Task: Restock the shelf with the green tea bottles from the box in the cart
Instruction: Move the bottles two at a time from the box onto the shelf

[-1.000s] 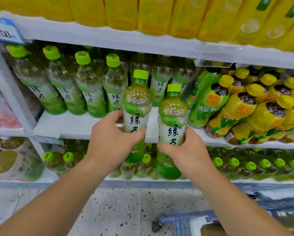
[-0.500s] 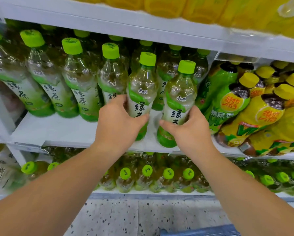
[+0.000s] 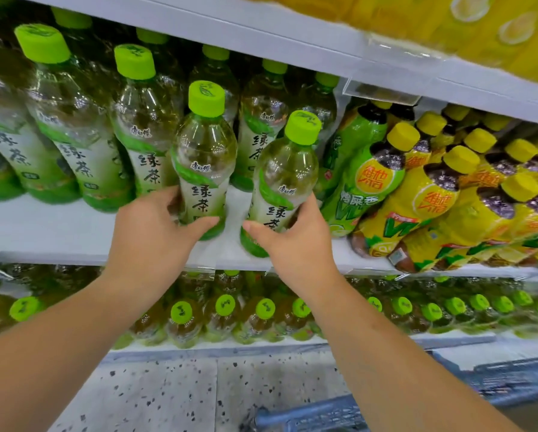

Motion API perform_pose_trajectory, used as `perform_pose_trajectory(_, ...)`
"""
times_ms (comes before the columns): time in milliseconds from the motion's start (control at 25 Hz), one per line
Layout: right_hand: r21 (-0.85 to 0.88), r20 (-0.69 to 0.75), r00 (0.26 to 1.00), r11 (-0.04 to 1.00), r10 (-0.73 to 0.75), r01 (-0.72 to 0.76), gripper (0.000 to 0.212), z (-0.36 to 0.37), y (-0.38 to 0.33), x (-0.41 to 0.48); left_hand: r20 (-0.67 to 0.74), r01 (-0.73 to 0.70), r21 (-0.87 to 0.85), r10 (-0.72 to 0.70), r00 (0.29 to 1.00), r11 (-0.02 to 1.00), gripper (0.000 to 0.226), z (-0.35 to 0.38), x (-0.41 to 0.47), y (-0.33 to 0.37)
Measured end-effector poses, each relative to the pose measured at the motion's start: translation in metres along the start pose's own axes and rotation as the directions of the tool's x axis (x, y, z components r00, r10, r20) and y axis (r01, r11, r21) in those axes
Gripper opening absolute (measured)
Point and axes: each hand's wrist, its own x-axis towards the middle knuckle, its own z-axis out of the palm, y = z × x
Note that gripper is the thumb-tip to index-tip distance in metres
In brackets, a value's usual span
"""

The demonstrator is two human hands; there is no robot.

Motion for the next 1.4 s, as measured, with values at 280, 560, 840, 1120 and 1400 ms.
perform_pose_trajectory(280,0.048,0.073,0.997,0.999,0.011,-0.014,0.062,-0.001,-0.001,-0.001,0.003,0.033,0.068,-0.033,0.999,0.997,0.039,0.004,-0.008,-0.02)
perform_pose_trajectory(560,-0.071,0.128,0.99,0.996,0.056,-0.047,0.056,0.004,0.028,-0.009,0.022,-0.013,0.103,0.011,1.0,0.995,0.045,0.006,-0.009,-0.022)
perform_pose_trajectory(840,-0.072,0.109,0.991,0.995,0.072,-0.064,0.044,0.015,0.027,0.012,-0.047,0.101,-0.062,-0.103,0.994,0.993,0.026,0.02,0.003,-0.015)
perform_pose_trajectory(1120,-0.025,0.064,0.996,0.998,0.054,-0.053,0.055,0.029,0.031,0.03,-0.112,0.212,-0.116,-0.225,0.968,0.97,0.029,0.03,0.011,-0.009)
perform_pose_trajectory(1400,0.04,0.095,0.994,0.997,0.061,-0.065,0.051,0.032,0.04,0.03,-0.18,0.093,-0.029,-0.097,0.979,0.995,0.038,0.032,0.01,-0.015)
